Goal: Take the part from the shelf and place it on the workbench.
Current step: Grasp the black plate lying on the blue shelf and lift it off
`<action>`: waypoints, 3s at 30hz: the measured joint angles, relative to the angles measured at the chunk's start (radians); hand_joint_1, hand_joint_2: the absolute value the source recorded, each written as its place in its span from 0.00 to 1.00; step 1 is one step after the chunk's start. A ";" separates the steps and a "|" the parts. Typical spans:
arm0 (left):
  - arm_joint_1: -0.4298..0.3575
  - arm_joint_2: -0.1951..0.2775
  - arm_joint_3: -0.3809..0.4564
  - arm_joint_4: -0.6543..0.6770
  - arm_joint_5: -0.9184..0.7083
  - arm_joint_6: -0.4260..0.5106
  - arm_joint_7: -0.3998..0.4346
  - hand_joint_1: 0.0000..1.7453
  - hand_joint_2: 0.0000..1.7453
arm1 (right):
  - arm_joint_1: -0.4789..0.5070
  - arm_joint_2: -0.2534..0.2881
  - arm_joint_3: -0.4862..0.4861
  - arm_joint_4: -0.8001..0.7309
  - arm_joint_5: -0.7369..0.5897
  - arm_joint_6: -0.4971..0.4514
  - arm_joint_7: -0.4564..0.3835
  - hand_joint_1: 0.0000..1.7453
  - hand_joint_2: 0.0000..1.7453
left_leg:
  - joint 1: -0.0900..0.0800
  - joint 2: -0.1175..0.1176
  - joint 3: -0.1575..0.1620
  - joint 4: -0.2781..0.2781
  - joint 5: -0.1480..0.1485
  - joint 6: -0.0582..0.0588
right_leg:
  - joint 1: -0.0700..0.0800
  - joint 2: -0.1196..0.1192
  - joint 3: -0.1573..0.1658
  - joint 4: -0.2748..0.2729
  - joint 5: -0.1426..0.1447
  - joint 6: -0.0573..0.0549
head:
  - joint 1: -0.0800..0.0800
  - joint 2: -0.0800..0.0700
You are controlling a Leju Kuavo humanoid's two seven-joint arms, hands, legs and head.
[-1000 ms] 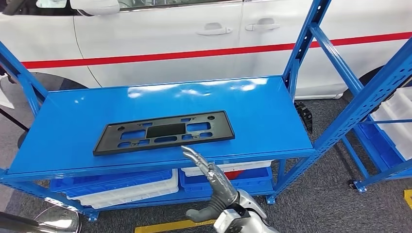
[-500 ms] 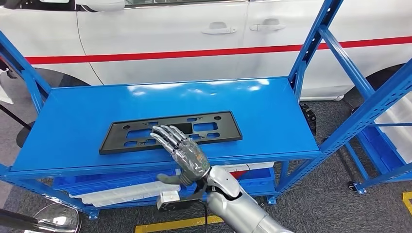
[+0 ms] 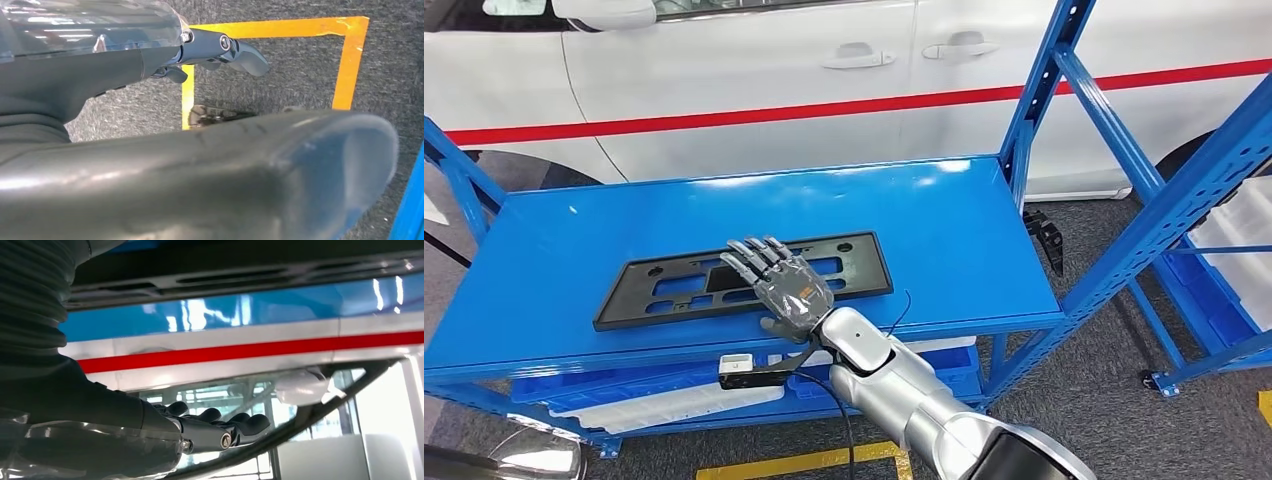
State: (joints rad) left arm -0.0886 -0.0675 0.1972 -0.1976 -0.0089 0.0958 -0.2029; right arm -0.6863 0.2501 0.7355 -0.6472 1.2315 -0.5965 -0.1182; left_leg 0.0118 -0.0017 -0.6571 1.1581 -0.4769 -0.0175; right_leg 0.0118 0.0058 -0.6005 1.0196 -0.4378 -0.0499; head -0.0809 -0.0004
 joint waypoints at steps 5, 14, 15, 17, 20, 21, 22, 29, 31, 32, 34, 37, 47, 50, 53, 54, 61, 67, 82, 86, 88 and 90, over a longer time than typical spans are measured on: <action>-0.004 0.003 0.000 0.000 -0.003 -0.002 0.002 0.00 0.00 | -0.026 0.009 0.001 0.107 0.040 0.003 0.022 0.00 1.00 | -0.013 -0.001 0.065 -0.149 0.050 0.027 | 0.003 -0.001 0.001 -0.001 -0.003 0.020 | 0.000 0.000; -0.003 0.002 0.002 0.000 -0.002 -0.009 0.002 0.00 0.00 | -0.062 0.006 0.003 0.207 0.103 0.060 0.079 0.00 1.00 | 0.000 0.002 0.080 -0.167 0.057 0.036 | -0.023 -0.003 -0.111 0.224 -0.080 0.061 | 0.000 0.000; -0.003 0.002 0.002 0.000 -0.002 -0.010 0.001 0.00 0.00 | -0.069 0.006 0.005 0.213 0.117 0.065 0.096 0.00 1.00 | 0.001 0.002 0.082 -0.165 0.054 0.033 | -0.026 -0.004 -0.076 0.153 -0.043 0.062 | 0.000 0.000; -0.003 0.002 0.002 0.000 -0.002 -0.011 -0.001 0.00 0.00 | -0.081 0.006 0.010 0.224 0.148 0.072 0.135 0.40 1.00 | -0.001 0.001 0.083 -0.160 0.049 0.024 | -0.026 -0.006 -0.017 0.034 0.000 0.057 | 0.000 0.000; -0.002 0.003 0.003 0.000 -0.002 -0.011 -0.005 0.00 0.00 | -0.089 0.006 0.018 0.240 0.184 0.081 0.189 0.95 1.00 | -0.002 0.001 0.085 -0.160 0.046 0.005 | -0.020 -0.001 -0.003 -0.002 0.004 0.038 | 0.000 0.000; -0.002 0.003 0.003 0.000 -0.002 -0.010 -0.006 0.00 0.00 | -0.091 0.007 0.021 0.244 0.194 0.081 0.204 0.97 1.00 | 0.000 0.001 0.085 -0.159 0.044 -0.001 | -0.020 -0.001 -0.001 -0.005 0.006 0.032 | 0.000 0.000; -0.002 0.003 0.003 0.000 -0.003 -0.010 -0.007 0.00 0.00 | -0.092 0.007 0.023 0.248 0.203 0.078 0.217 0.97 1.00 | 0.002 0.001 0.081 -0.147 0.035 -0.006 | -0.021 -0.001 0.001 -0.008 0.007 0.025 | 0.000 0.000; 0.001 0.003 0.003 0.000 -0.015 -0.010 -0.007 0.00 0.00 | -0.087 0.008 0.035 0.275 0.244 0.025 0.260 0.98 1.00 | 0.006 0.001 -0.043 0.117 -0.066 -0.016 | -0.017 -0.002 0.004 -0.012 0.009 0.010 | 0.000 0.000; 0.000 0.004 0.003 0.000 -0.017 -0.010 -0.007 0.00 0.00 | -0.091 0.011 0.035 0.277 0.244 0.022 0.260 0.99 1.00 | 0.005 0.001 0.023 -0.022 0.004 -0.007 | -0.015 -0.002 0.009 -0.012 0.007 0.012 | 0.000 0.000; 0.000 0.005 0.003 0.000 -0.018 -0.010 -0.007 0.00 0.00 | -0.094 0.012 0.035 0.278 0.244 0.022 0.260 0.99 1.00 | 0.003 0.001 0.055 -0.089 0.027 -0.002 | -0.013 -0.001 0.009 -0.011 0.006 0.015 | 0.000 0.000; -0.001 0.006 0.003 0.000 -0.019 -0.011 -0.007 0.00 0.00 | -0.097 0.014 0.035 0.280 0.244 0.023 0.261 1.00 1.00 | -0.003 0.000 0.085 -0.154 0.042 0.007 | -0.011 0.000 0.007 -0.009 0.006 0.024 | 0.000 0.000; -0.001 0.005 0.003 0.000 -0.019 -0.013 -0.007 0.00 0.00 | -0.100 0.014 0.035 0.283 0.241 0.027 0.262 1.00 1.00 | -0.002 0.001 0.089 -0.162 0.047 0.021 | -0.010 0.000 0.005 -0.006 0.003 0.041 | 0.000 0.000; -0.001 0.005 0.003 0.000 -0.041 -0.044 -0.067 0.00 0.00 | -0.099 0.012 0.031 0.291 0.228 0.015 0.251 1.00 1.00 | 0.000 0.004 0.092 -0.164 0.048 0.030 | -0.023 -0.004 -0.031 0.079 -0.017 0.058 | 0.000 0.000; -0.004 0.005 0.003 0.000 -0.051 -0.051 -0.099 0.00 0.00 | -0.099 0.012 0.024 0.292 0.221 -0.002 0.240 1.00 1.00 | -0.004 0.002 0.089 -0.159 0.043 0.014 | -0.017 -0.003 0.006 -0.005 0.000 0.044 | 0.000 0.000; -0.006 0.006 0.003 0.000 -0.054 -0.058 -0.122 0.00 0.00 | -0.099 0.012 0.011 0.293 0.213 -0.019 0.228 1.00 1.00 | 0.001 0.002 0.084 -0.142 0.029 -0.003 | -0.019 -0.003 0.009 -0.012 0.005 0.025 | 0.000 0.000; -0.007 0.007 0.003 0.000 -0.054 -0.059 -0.126 0.00 0.00 | -0.099 0.012 0.006 0.293 0.208 -0.024 0.219 1.00 1.00 | 0.003 0.002 0.069 -0.108 0.008 -0.008 | -0.021 -0.004 0.011 -0.015 0.007 0.020 | 0.000 0.000; -0.003 0.010 0.003 0.000 -0.049 -0.052 -0.157 0.00 0.00 | -0.086 0.012 -0.086 0.263 -0.059 -0.081 -0.063 1.00 1.00 | 0.011 0.002 0.004 0.027 -0.012 -0.022 | -0.019 0.000 0.015 -0.013 0.004 0.016 | 0.000 0.000; 0.001 0.012 0.010 0.000 -0.042 -0.053 -0.148 0.00 0.00 | 0.034 -0.001 -0.238 -0.003 -0.639 0.148 -0.483 1.00 1.00 | 0.006 -0.003 0.084 -0.148 0.039 0.014 | -0.013 0.005 0.013 -0.007 -0.001 0.047 | 0.000 0.000; 0.031 0.016 0.054 0.000 -0.023 -0.087 -0.205 0.00 0.00 | 0.443 -0.224 -0.275 -1.035 -1.532 1.031 -0.500 1.00 1.00 | -0.010 -0.005 0.082 -0.146 0.031 0.021 | -0.011 -0.001 0.003 -0.002 -0.003 0.034 | 0.000 0.000; 0.027 0.019 0.054 0.000 -0.034 -0.088 -0.196 0.00 0.00 | 0.446 -0.254 -0.248 -1.089 -1.511 1.017 -0.500 1.00 1.00 | -0.005 -0.004 0.036 -0.023 -0.060 0.002 | -0.018 -0.006 0.002 -0.010 0.007 0.017 | 0.000 0.000; 0.026 0.021 0.054 0.000 -0.037 -0.090 -0.188 0.00 0.00 | 0.447 -0.271 -0.235 -1.105 -1.498 0.991 -0.500 1.00 1.00 | -0.001 -0.004 -0.010 0.103 -0.120 -0.005 | -0.017 -0.009 -0.004 -0.008 0.010 0.014 | 0.000 0.000; 0.027 0.026 0.054 0.000 -0.041 -0.093 -0.181 0.00 0.00 | 0.451 -0.286 -0.223 -1.123 -1.470 0.955 -0.500 1.00 1.00 | 0.001 -0.004 -0.004 0.118 -0.114 -0.008 | -0.017 -0.010 -0.013 -0.003 0.014 0.015 | 0.000 0.000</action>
State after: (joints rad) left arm -0.0616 -0.0416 0.2514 -0.1976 -0.0496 0.0028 -0.3843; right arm -0.2357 -0.0358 0.5123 -1.7704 -0.2382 0.3588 -0.6183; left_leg 0.0127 -0.0054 -0.6608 1.2765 -0.5910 -0.0257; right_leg -0.0047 -0.0042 -0.6131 1.0164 -0.4237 -0.0348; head -0.0809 -0.0004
